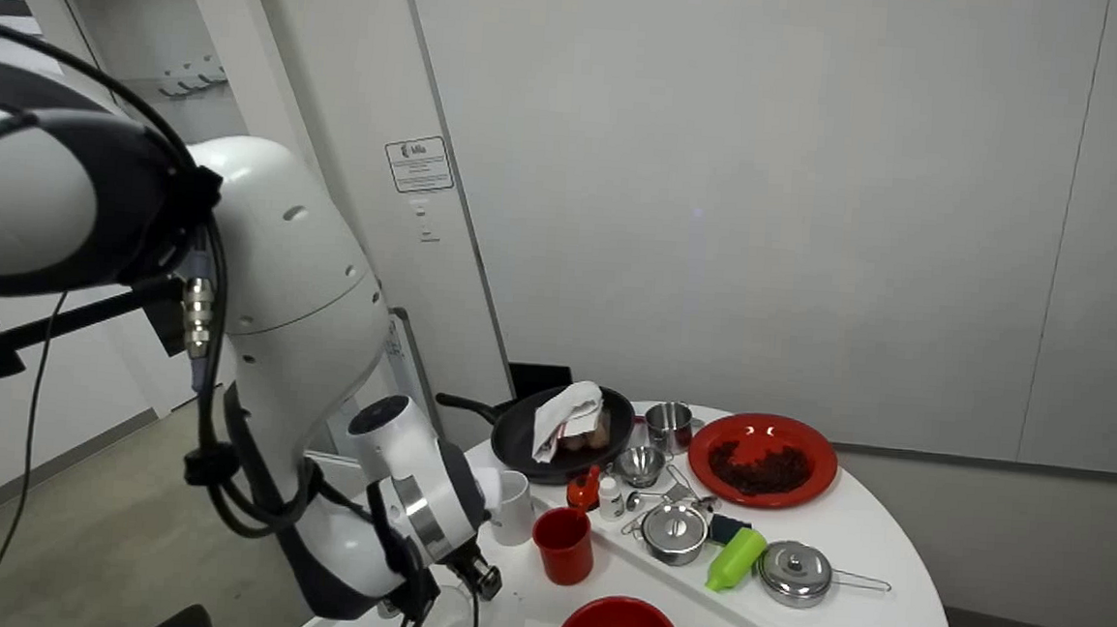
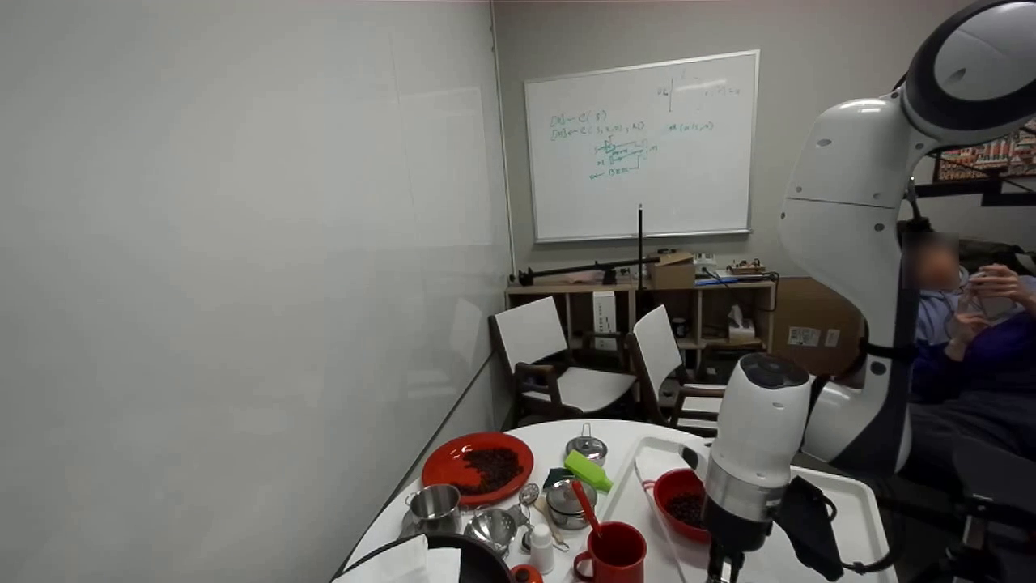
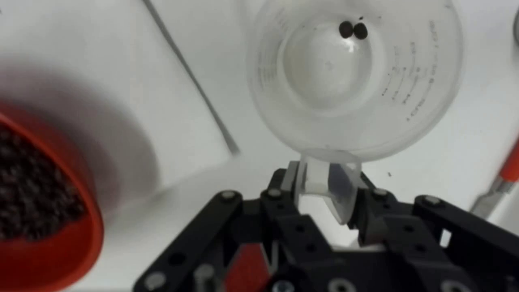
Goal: Pour the contents of the jug into the red bowl
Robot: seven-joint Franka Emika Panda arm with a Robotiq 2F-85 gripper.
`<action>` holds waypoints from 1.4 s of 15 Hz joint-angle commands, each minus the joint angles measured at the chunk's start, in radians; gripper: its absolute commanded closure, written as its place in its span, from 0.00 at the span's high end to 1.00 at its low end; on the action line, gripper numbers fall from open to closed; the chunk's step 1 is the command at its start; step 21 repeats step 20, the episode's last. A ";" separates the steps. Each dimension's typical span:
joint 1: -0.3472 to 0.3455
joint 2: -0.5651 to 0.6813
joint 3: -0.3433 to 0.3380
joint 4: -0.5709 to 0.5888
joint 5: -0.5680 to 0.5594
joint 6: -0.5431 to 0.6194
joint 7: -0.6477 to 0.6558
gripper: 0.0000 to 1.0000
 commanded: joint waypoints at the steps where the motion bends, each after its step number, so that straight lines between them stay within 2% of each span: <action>1: -0.040 -0.001 0.067 -0.093 0.258 -0.177 -0.167 0.33; 2: -0.070 -0.005 0.110 -0.109 0.348 -0.247 -0.236 0.51; 4: -0.150 -0.004 0.224 -0.117 0.514 -0.417 -0.369 0.64; 8: -0.215 -0.018 0.363 -0.064 0.823 -0.756 -0.567 0.94; 10: -0.149 -0.061 0.331 -0.039 0.996 -0.883 -0.659 1.00; 11: -0.095 -0.096 0.289 -0.025 1.076 -0.916 -0.698 1.00; 14: 0.059 -0.200 0.142 -0.018 1.276 -0.929 -0.798 1.00; 16: 0.132 -0.258 0.062 -0.029 1.337 -0.890 -0.816 1.00; 17: 0.171 -0.202 0.030 -0.006 1.354 -0.885 -0.838 1.00; 18: 0.193 -0.226 0.008 -0.006 1.366 -0.889 -0.838 1.00; 21: 0.210 -0.251 -0.007 -0.008 1.371 -0.891 -0.835 1.00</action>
